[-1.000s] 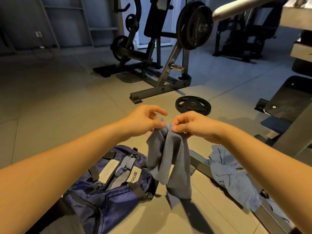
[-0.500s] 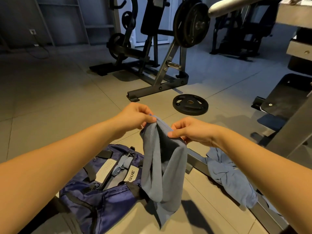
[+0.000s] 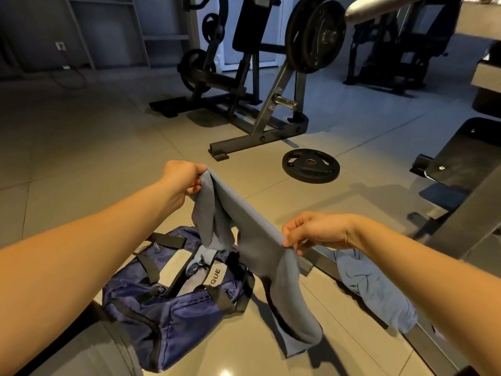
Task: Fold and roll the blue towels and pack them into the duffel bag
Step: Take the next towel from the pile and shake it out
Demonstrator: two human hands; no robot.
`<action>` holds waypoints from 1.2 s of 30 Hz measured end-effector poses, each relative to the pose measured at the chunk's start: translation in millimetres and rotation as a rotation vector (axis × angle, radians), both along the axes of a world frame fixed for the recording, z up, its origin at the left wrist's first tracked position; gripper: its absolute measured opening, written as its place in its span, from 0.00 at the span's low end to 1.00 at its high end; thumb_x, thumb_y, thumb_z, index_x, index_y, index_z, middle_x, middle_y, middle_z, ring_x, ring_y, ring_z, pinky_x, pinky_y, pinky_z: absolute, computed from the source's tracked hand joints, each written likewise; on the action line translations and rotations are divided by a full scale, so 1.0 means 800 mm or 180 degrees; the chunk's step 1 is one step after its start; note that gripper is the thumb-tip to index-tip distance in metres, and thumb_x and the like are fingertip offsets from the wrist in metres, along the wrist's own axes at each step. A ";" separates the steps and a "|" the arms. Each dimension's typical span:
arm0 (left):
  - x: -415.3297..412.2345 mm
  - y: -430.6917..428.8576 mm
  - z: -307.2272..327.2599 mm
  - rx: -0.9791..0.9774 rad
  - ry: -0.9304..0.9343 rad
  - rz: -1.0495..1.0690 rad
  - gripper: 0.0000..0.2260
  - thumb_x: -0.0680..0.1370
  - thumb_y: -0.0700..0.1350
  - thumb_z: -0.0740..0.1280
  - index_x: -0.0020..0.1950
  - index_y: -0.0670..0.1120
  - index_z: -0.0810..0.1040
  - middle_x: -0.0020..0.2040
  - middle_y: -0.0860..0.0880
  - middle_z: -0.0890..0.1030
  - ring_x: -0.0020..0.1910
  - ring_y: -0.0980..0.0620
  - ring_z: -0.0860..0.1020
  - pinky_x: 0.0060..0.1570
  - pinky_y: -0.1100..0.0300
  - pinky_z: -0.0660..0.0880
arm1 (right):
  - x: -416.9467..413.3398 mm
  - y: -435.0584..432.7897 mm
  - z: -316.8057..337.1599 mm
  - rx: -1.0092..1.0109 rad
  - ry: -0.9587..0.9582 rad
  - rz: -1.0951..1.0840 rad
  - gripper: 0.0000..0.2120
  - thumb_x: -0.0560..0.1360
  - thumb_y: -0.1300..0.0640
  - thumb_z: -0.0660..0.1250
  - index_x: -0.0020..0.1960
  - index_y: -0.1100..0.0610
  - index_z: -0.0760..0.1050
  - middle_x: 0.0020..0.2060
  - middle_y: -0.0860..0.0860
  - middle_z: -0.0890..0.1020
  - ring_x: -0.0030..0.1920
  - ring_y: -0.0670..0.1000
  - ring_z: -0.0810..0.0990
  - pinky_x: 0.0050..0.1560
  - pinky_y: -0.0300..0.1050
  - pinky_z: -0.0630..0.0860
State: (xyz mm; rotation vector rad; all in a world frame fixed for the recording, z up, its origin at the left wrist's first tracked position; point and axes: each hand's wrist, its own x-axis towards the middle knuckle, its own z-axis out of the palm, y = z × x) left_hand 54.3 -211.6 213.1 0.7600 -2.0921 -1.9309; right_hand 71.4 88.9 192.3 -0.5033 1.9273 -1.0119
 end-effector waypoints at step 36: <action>0.010 0.016 -0.039 -0.1239 -0.0783 -0.1518 0.03 0.80 0.36 0.69 0.46 0.39 0.80 0.44 0.40 0.77 0.38 0.50 0.74 0.36 0.60 0.73 | -0.019 0.045 0.040 0.0817 0.0433 -0.0792 0.05 0.76 0.57 0.72 0.45 0.60 0.81 0.42 0.56 0.83 0.44 0.53 0.81 0.45 0.47 0.81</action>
